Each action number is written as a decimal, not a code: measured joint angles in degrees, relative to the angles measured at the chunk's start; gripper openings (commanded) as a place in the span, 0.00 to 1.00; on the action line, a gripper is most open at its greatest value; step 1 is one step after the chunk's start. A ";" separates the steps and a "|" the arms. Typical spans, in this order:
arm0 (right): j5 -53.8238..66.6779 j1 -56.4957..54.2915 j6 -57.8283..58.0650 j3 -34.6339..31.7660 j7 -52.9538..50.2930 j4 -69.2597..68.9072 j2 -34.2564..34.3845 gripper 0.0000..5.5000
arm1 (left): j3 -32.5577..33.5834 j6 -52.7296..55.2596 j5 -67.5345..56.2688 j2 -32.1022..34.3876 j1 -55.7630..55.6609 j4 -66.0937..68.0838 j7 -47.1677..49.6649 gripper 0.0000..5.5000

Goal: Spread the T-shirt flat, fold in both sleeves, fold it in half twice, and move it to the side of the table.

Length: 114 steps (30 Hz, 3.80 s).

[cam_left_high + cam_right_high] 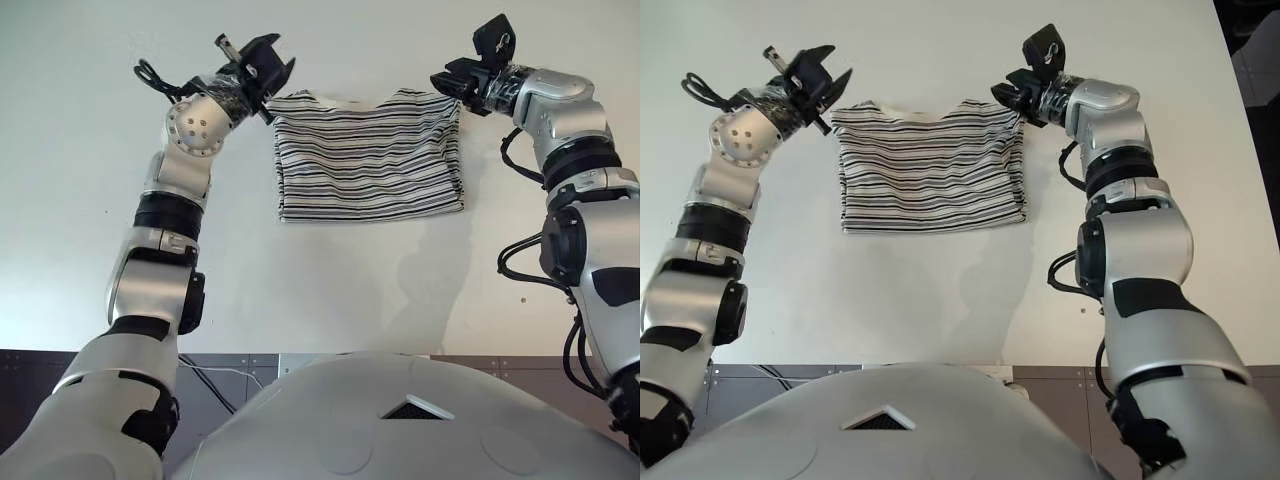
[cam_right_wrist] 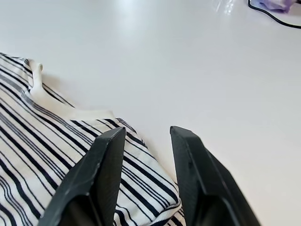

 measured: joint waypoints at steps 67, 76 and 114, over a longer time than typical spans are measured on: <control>4.84 58.05 -0.66 -1.78 15.56 -88.48 -29.65 0.32 | -1.82 16.62 2.80 21.12 45.57 -63.13 -16.67 0.30; 4.84 78.51 -11.74 -6.23 17.07 -96.65 -32.45 0.32 | 12.92 9.33 -3.08 26.97 62.39 -69.90 -20.01 0.30; -4.20 74.81 -20.09 2.45 10.98 -92.32 -32.20 0.32 | -1.58 -13.79 18.50 23.81 53.93 -46.17 -1.60 0.07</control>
